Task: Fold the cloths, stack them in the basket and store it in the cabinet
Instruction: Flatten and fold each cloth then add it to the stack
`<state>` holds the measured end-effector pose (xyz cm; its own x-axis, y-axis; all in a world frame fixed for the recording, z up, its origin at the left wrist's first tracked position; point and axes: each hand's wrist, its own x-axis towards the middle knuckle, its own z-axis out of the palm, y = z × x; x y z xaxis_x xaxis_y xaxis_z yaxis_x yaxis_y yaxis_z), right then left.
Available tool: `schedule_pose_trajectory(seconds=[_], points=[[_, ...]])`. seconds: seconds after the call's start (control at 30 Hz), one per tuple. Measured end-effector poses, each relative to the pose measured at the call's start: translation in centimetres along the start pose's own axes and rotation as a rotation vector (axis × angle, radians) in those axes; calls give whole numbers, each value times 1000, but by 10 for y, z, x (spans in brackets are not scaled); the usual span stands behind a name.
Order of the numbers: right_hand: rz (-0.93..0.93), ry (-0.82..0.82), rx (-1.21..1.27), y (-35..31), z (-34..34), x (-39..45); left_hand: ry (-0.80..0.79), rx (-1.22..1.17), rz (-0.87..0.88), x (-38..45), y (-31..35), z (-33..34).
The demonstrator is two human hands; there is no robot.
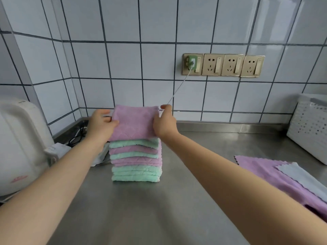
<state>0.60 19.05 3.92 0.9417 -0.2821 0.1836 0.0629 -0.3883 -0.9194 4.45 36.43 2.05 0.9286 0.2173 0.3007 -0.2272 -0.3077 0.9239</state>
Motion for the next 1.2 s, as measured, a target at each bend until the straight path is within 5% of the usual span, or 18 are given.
schedule_pose_trajectory(seconds=[0.13, 0.43, 0.73, 0.93, 1.2], points=[[111, -42, -97, 28, 19, -1, -58, 111, -29, 5, -39, 8], [-145, 24, -144, 46, 28, 10, 37, 189, 229, 0, -39, 7], [-52, -63, -258, 40, 6, 4, -237, 295, -46, -8, -26, -3], [-69, -98, -118, 45, -42, -39, 121, 543, 364, -50, -1, -9], [-202, -17, -195, 78, -148, -129, 76, 367, 424, -157, 29, 52]])
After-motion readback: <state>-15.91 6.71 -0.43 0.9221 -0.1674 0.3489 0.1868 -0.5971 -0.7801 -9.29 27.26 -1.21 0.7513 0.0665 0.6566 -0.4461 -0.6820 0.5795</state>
